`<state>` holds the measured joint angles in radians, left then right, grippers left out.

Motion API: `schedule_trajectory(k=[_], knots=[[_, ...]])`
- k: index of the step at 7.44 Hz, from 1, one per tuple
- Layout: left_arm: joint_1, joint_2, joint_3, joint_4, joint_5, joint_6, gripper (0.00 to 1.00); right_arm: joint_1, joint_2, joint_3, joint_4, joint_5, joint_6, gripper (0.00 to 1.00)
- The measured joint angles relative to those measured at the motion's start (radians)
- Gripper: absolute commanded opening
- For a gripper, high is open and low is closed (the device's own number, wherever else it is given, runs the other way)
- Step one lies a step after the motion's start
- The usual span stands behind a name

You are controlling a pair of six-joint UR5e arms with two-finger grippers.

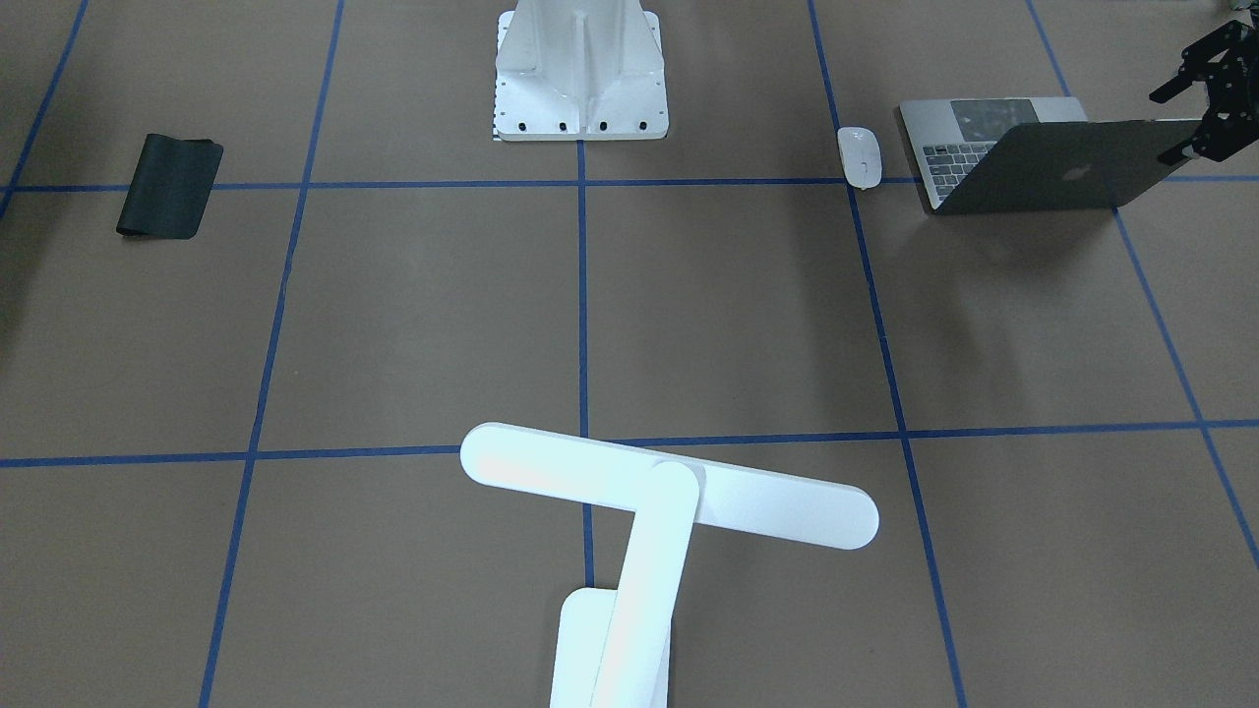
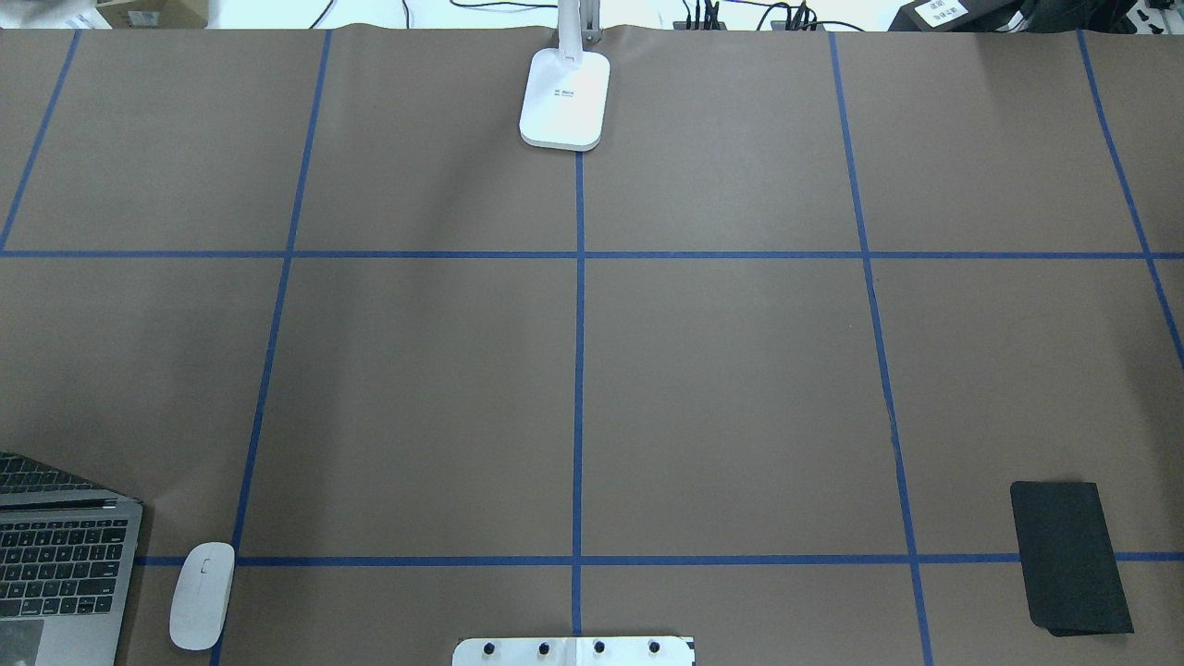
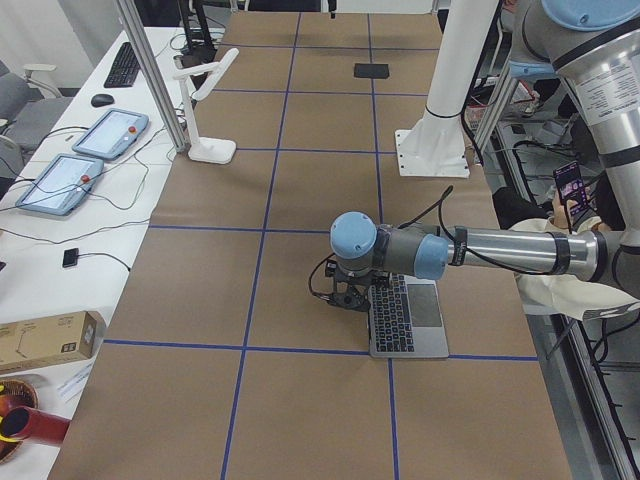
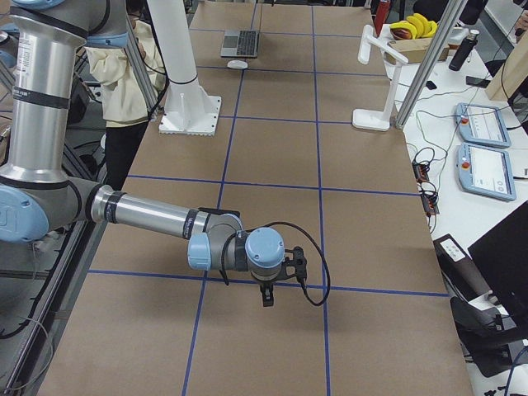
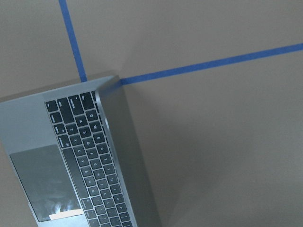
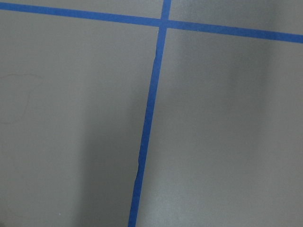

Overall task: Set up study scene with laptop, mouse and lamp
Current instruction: 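Grasp the silver laptop's edge with the left gripper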

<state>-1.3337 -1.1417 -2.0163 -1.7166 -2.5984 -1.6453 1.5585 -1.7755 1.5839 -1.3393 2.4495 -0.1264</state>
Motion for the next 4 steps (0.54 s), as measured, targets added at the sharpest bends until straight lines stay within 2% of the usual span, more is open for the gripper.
schedule_trajectory(k=[1, 3, 4], knots=[[0.033, 0.002, 0.002, -0.025, 0.002, -0.032, 0.92, 0.0, -0.002, 0.0, 0.004, 0.004, -0.002, 1.0], [0.093, 0.004, 0.008, -0.085, 0.01, -0.129, 0.0, 0.001, -0.012, 0.001, 0.011, 0.014, -0.005, 1.0], [0.11, 0.005, 0.012, -0.116, 0.011, -0.171, 0.0, 0.001, -0.015, 0.002, 0.016, 0.017, -0.007, 1.0]])
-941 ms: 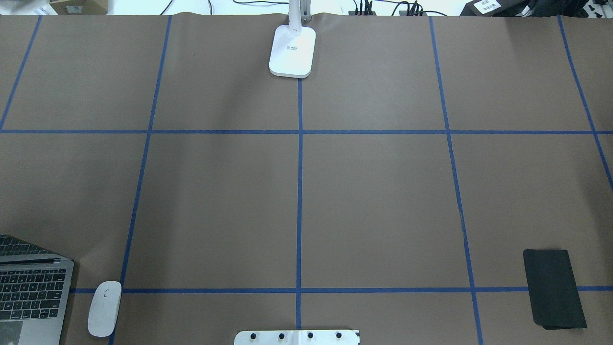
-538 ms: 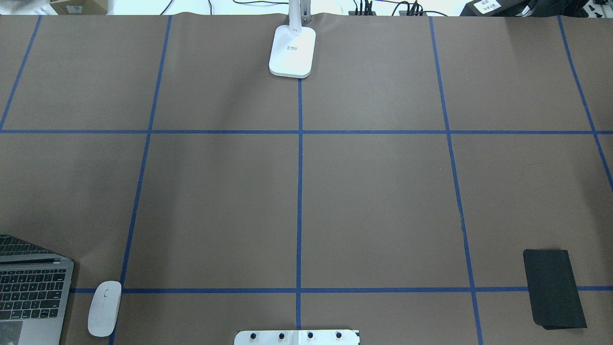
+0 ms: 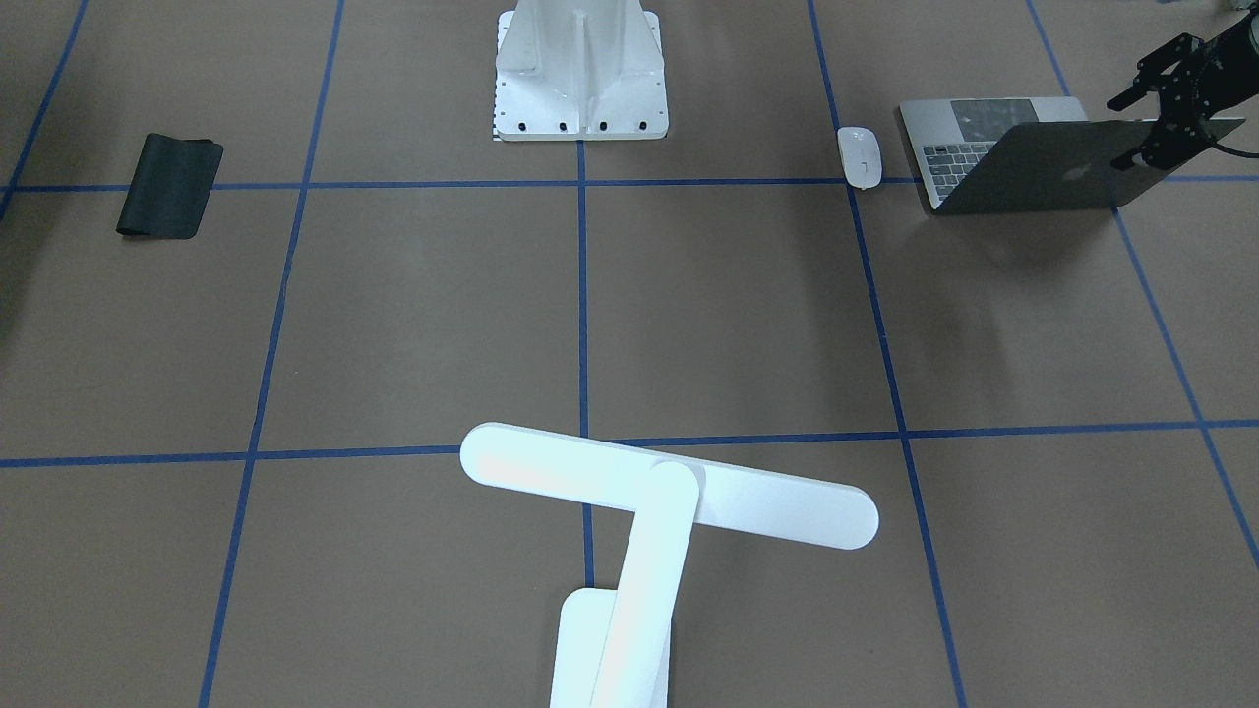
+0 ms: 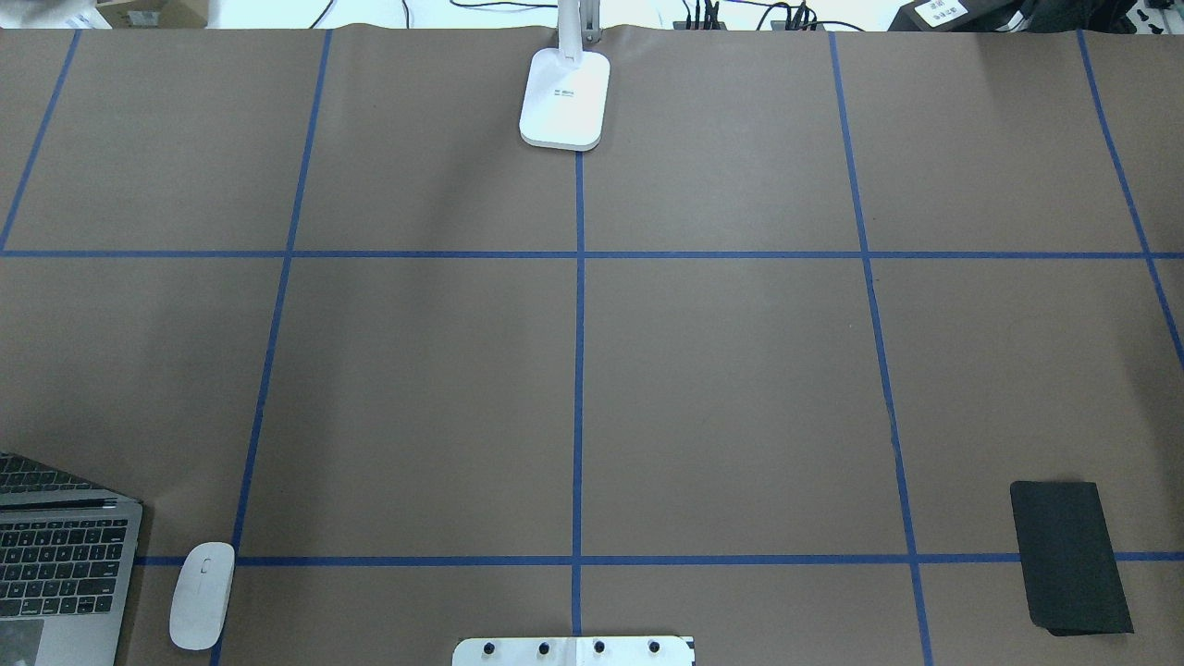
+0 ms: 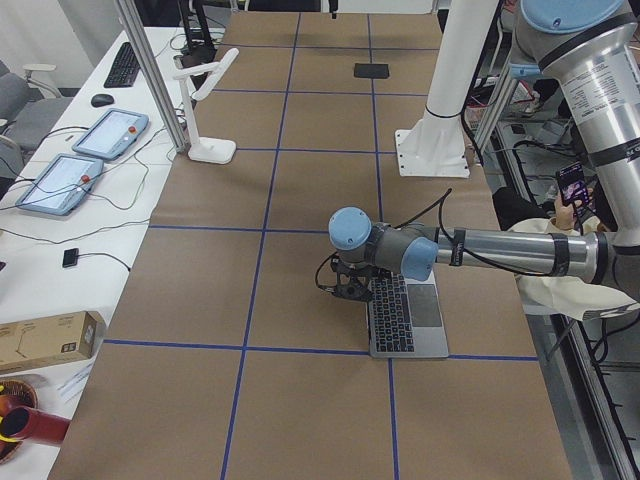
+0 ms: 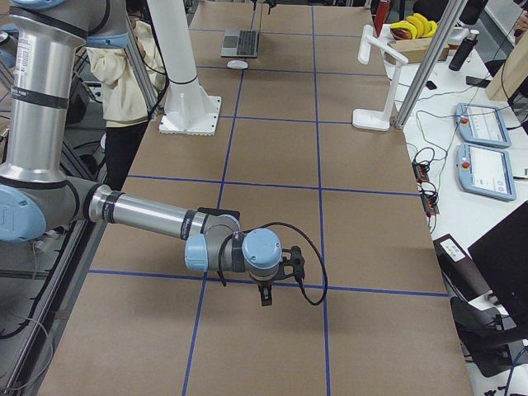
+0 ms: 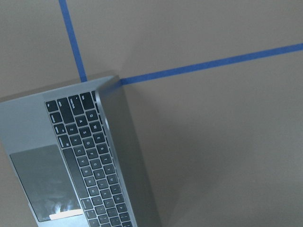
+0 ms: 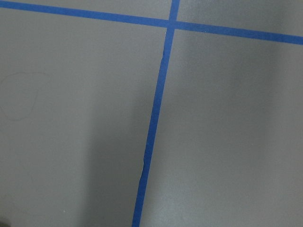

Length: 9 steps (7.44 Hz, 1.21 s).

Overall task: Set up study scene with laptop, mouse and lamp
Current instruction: 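Grasp the silver laptop's edge with the left gripper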

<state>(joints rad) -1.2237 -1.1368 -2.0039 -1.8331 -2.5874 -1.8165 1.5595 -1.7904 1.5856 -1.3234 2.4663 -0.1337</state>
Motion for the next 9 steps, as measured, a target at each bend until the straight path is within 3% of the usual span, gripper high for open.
schedule_trajectory(k=[3, 9], knots=[[0.01, 0.0, 0.003, -0.063, -0.013, -0.022, 0.0, 0.0, -0.002, 0.005, 0.004, 0.001, -0.001, 1.0], [0.0, -0.073, -0.034, -0.063, -0.176, -0.023, 0.0, 0.001, -0.012, 0.006, 0.002, -0.01, -0.001, 1.0]])
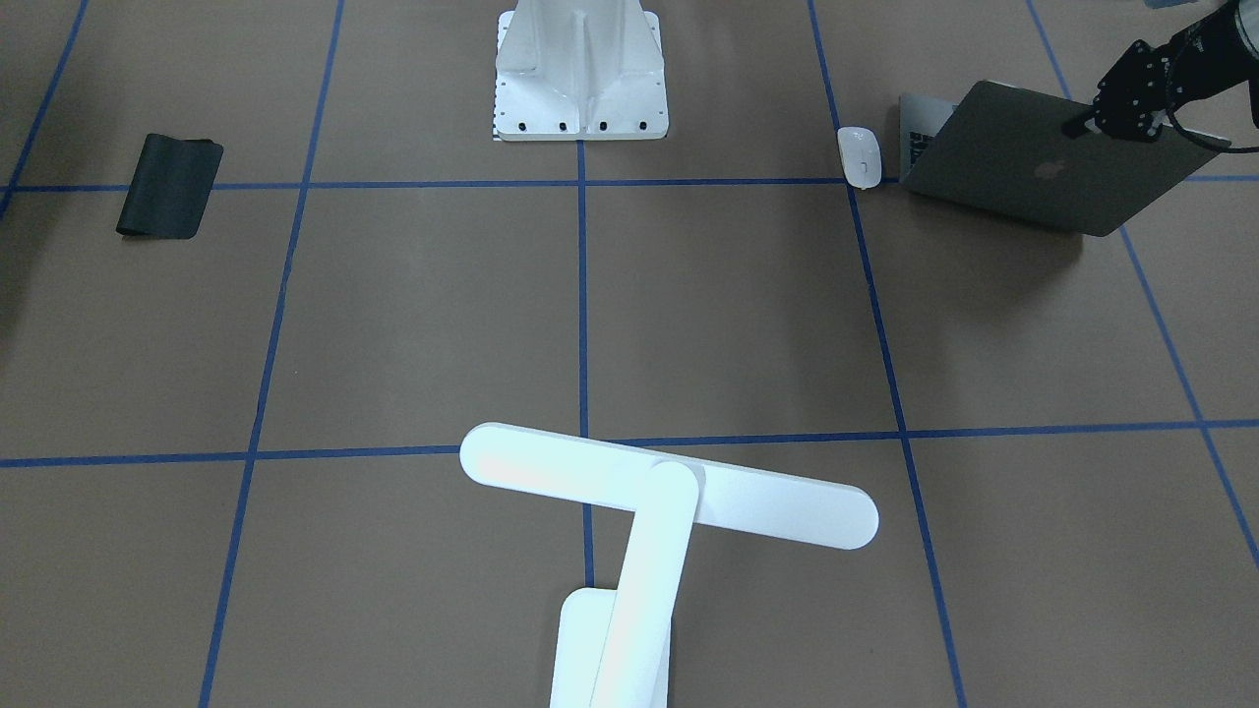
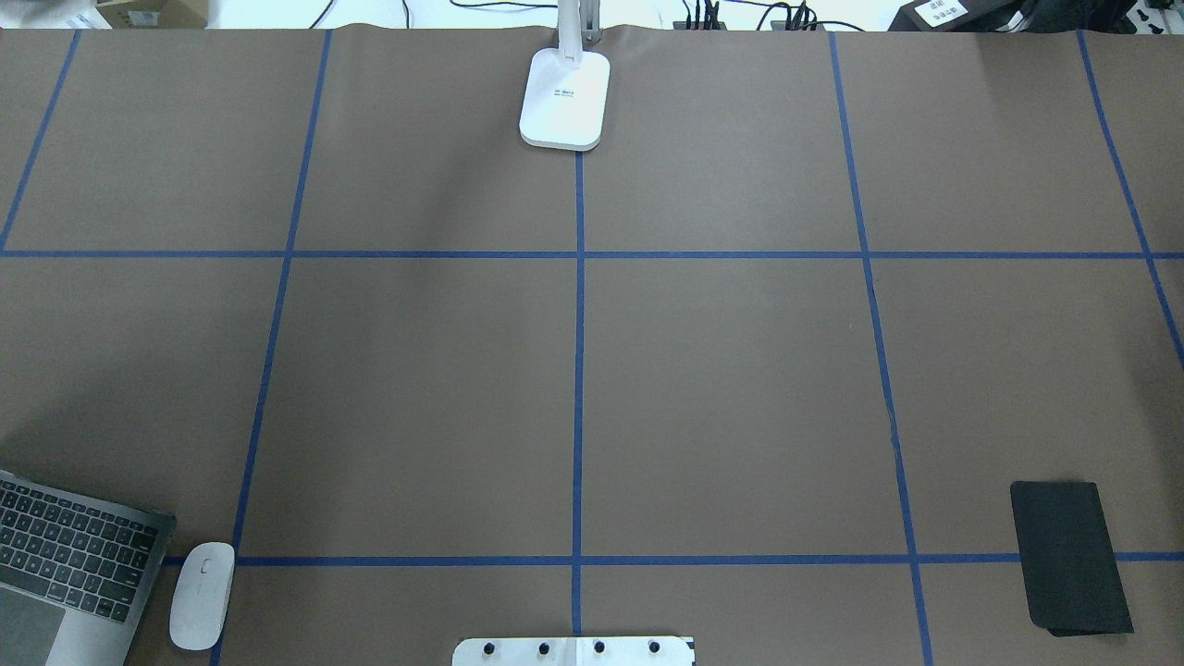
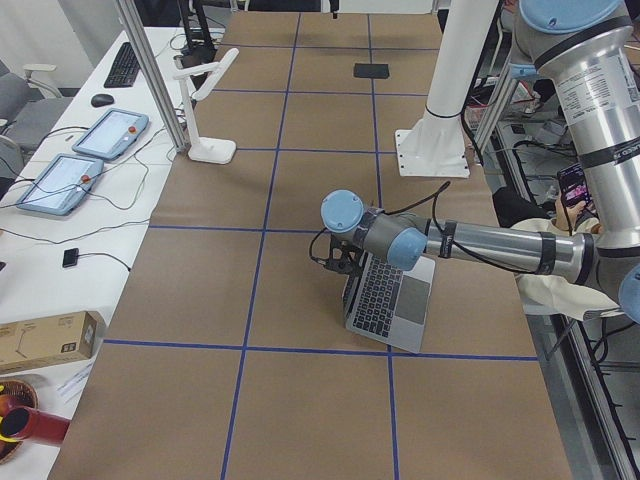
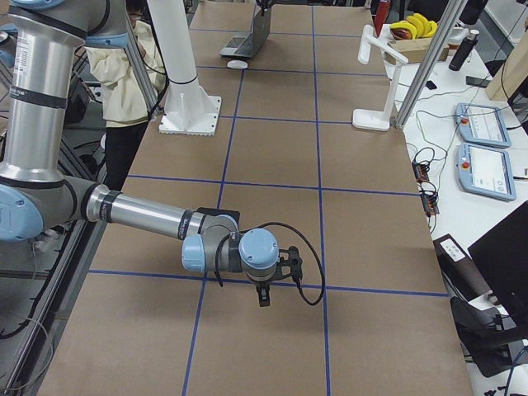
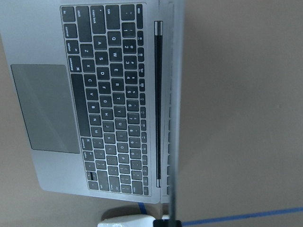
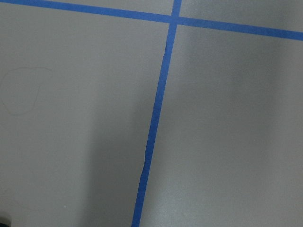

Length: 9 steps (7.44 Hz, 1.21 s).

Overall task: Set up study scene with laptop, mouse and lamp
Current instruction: 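Grasp the silver laptop's edge with the left gripper, then drag the open laptop with the left gripper toward the white lamp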

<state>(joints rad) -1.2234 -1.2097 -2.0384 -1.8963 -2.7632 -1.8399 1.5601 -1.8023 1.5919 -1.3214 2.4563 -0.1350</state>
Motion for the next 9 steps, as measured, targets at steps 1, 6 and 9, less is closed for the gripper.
schedule_trajectory(k=[1, 6, 9], knots=[[-0.001, -0.038, -0.009, 0.014, -0.015, -0.012, 0.0, 0.0, -0.014, 0.004, -0.001, 0.002, 0.001, 1.0], [-0.005, -0.659, 0.039, 0.543, 0.034, -0.078, 0.0, 0.0, -0.058, 0.01, -0.013, -0.025, 0.009, 1.0], [0.055, -0.918, 0.136, 0.616, 0.113, -0.217, 0.0, 0.0, -0.065, 0.005, -0.015, -0.035, 0.013, 1.0]])
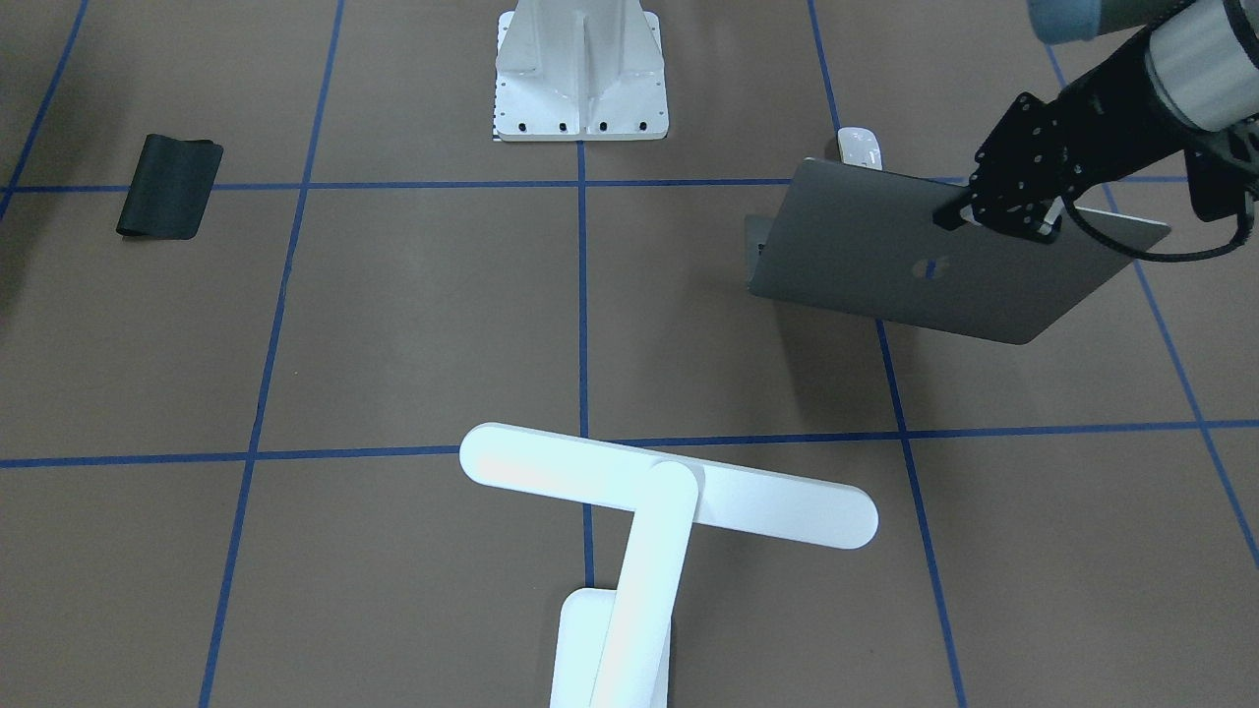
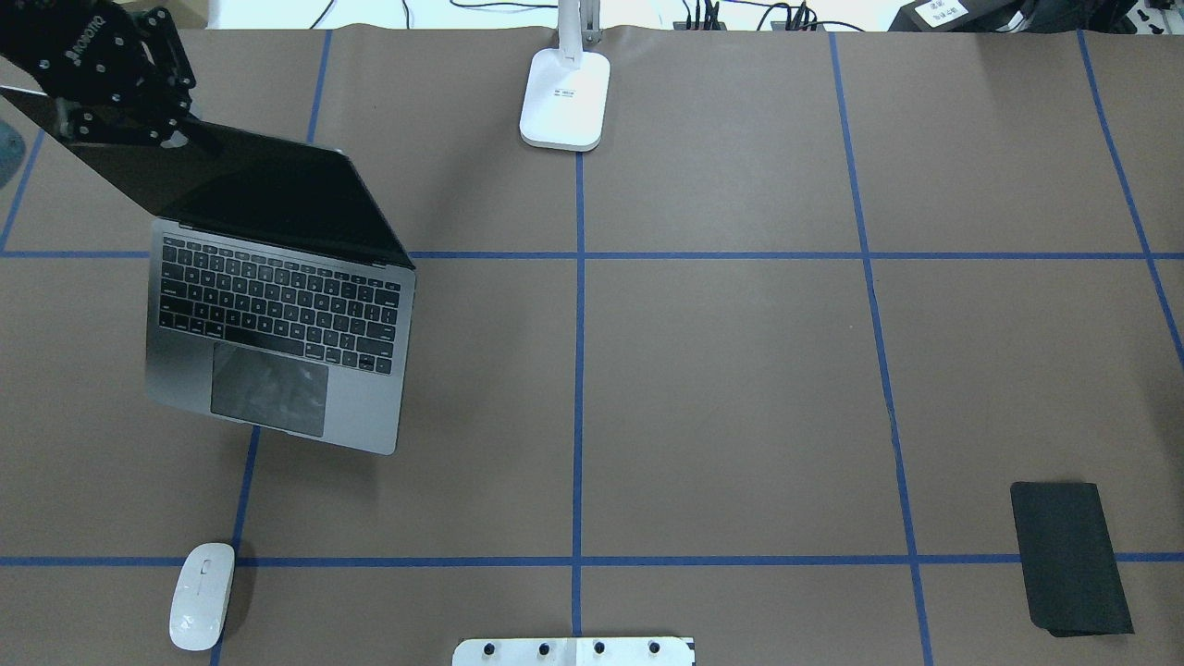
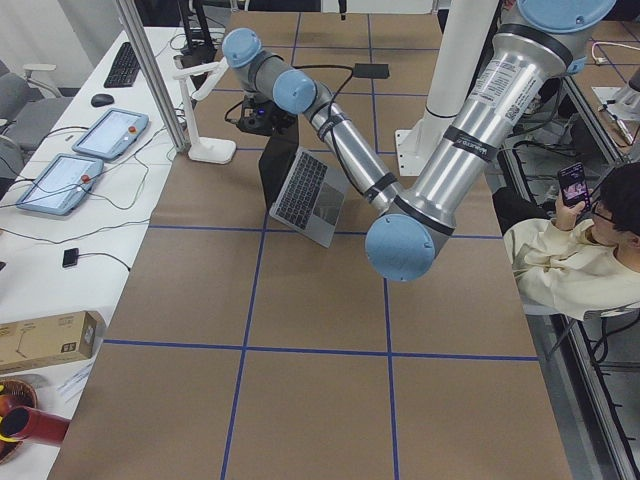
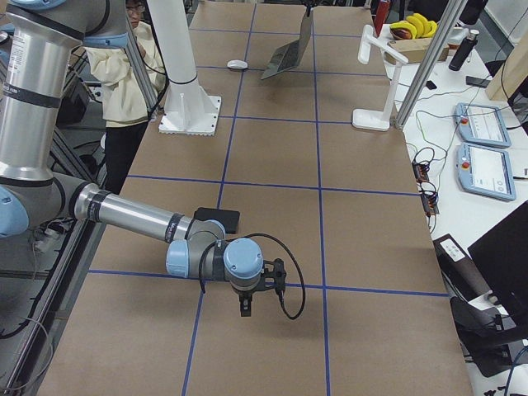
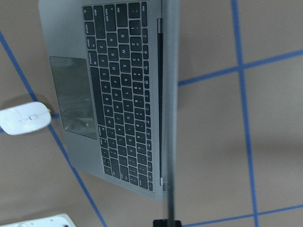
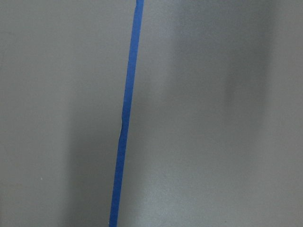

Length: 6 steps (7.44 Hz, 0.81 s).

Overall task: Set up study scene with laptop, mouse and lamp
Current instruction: 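Drag the open laptop with the left gripper toward the white lamp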

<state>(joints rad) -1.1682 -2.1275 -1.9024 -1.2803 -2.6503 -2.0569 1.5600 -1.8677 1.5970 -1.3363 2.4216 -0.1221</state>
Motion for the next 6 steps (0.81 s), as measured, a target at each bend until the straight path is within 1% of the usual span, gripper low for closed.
schedule_trajectory(k=[1, 2, 4, 5, 6], knots=[[0.035, -0.056, 0.035, -0.039, 0.041, -0.075, 0.0, 0.0, -0.008, -0.001, 0.001, -0.001, -0.002, 1.0], [0.062, -0.098, 0.086, -0.132, 0.087, -0.172, 0.0, 0.001, -0.012, -0.002, 0.001, -0.005, -0.005, 1.0], [0.109, -0.162, 0.213, -0.39, 0.206, -0.389, 0.0, 0.0, -0.024, -0.001, 0.0, -0.013, -0.002, 1.0], [0.136, -0.199, 0.261, -0.46, 0.271, -0.463, 0.0, 0.0, -0.027, -0.005, 0.0, -0.016, -0.001, 1.0], [0.164, -0.234, 0.289, -0.493, 0.335, -0.516, 0.0, 0.0, -0.029, -0.008, 0.0, -0.02, -0.001, 1.0]])
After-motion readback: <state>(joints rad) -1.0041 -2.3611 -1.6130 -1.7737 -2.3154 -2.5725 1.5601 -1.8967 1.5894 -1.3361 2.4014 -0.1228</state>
